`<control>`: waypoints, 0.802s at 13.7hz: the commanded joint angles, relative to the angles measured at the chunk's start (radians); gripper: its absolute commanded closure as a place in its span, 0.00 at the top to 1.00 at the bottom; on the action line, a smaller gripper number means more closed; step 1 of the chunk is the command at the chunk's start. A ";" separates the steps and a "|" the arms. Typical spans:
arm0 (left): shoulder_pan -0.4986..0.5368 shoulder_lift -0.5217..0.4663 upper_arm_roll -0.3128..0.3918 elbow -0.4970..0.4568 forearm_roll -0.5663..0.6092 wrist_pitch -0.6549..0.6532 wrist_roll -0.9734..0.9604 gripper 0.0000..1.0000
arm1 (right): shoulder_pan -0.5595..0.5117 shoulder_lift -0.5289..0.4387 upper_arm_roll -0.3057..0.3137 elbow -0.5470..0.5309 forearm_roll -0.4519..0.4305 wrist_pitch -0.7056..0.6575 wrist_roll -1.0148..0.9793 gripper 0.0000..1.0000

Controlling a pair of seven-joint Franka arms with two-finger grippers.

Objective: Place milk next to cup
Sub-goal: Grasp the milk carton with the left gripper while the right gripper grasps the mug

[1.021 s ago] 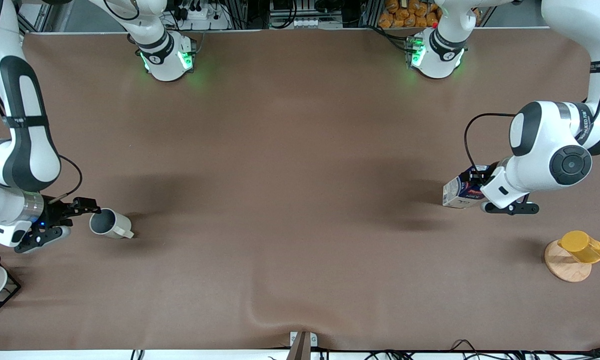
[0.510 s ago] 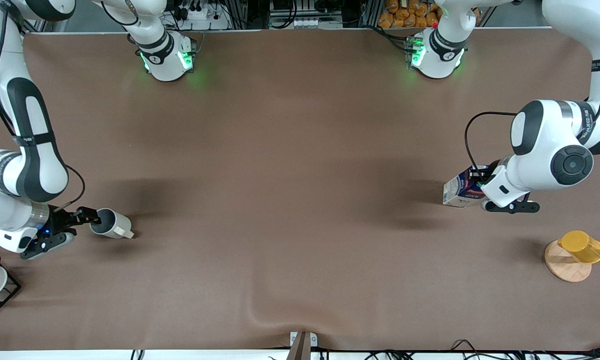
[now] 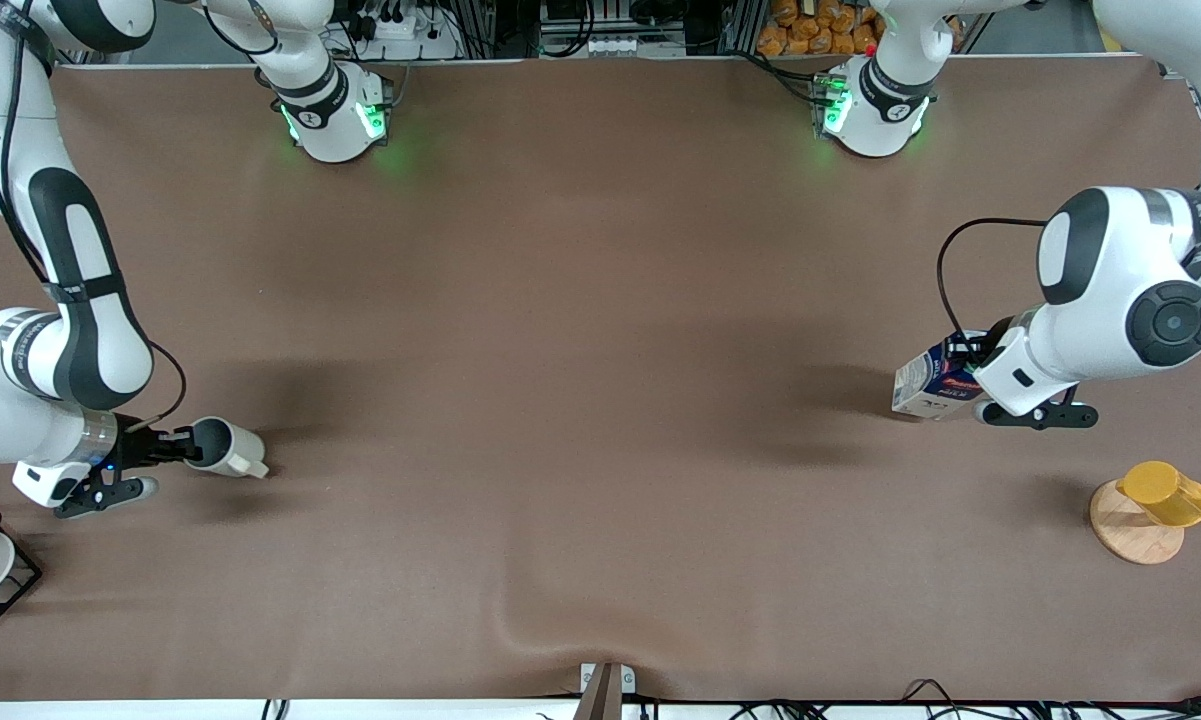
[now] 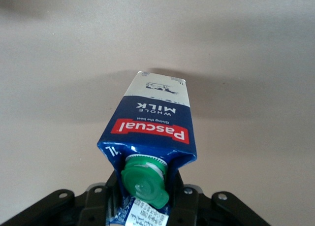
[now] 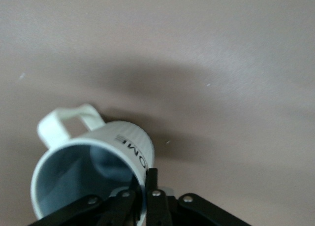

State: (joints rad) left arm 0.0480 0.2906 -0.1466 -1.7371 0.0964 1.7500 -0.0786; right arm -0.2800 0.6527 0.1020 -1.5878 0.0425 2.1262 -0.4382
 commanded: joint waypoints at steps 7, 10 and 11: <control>-0.020 -0.013 -0.053 0.188 0.023 -0.185 -0.006 0.40 | 0.194 -0.145 0.008 0.156 0.014 -0.362 0.396 0.00; -0.025 -0.013 -0.061 0.234 0.013 -0.227 -0.007 0.39 | 0.329 -0.145 0.010 0.189 0.014 -0.364 0.650 0.00; -0.040 -0.014 -0.067 0.241 0.009 -0.234 -0.015 0.39 | 0.373 -0.143 0.008 0.215 0.014 -0.362 0.730 0.00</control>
State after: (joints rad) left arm 0.0249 0.2838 -0.2016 -1.5254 0.0964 1.5560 -0.0790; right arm 0.0114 0.5008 0.1217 -1.4215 0.0534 1.7764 0.1474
